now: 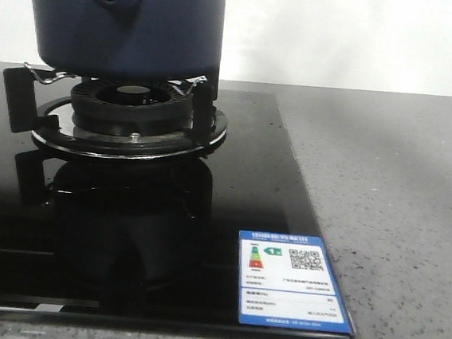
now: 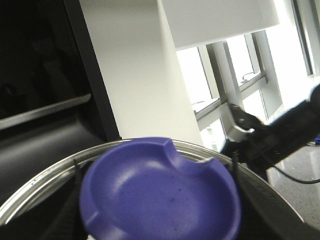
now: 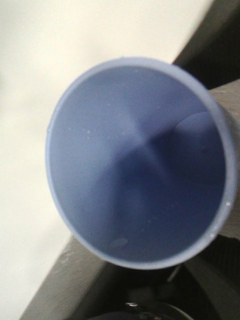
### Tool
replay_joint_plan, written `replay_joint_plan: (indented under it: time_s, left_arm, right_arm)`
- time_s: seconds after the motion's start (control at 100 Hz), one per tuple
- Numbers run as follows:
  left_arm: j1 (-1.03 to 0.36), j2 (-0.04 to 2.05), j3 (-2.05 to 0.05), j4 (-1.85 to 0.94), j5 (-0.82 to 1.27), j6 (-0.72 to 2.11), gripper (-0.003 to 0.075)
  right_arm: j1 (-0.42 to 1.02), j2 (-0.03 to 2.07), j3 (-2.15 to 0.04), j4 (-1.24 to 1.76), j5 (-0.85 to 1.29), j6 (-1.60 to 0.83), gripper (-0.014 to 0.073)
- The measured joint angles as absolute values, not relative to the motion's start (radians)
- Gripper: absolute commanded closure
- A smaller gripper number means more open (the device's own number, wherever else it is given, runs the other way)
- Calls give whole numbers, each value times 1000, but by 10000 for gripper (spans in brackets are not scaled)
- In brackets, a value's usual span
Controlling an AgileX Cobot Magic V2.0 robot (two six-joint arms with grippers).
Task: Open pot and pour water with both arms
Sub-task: 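Set the cup back on the counter and open the right gripper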
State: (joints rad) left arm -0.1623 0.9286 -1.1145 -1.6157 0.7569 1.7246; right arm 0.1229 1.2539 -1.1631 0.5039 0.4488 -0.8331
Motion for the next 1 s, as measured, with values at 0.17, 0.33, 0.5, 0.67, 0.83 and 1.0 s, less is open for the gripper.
replay_joint_plan:
  time_s: [0.17,0.33,0.5,0.67,0.83,1.0]
  left_arm:
    - [-162,962,-1068,-1614,758,1724,467]
    - [-162,983,-1046,-1612,764,1724,467]
    - [-162,992,-1046,-1611,766,1722,467]
    - [-162,1010,-1046,-1607,768,1722,467]
    - [-162,1038,-1046,-1607,770,1722,467]
    - [-162,1077,-1046,-1595,793,1722,467]
  right_arm:
    - [66,1128,-828,626,278,-827,261]
    - [62,1085,-595,780,129,-825,261]
    - [62,1075,-534,826,77,-821,256]
    - [62,1054,-531,829,59,-821,81]
    - [62,1021,-531,829,47,-821,-62]
    - [62,953,-531,829,47,-821,-61]
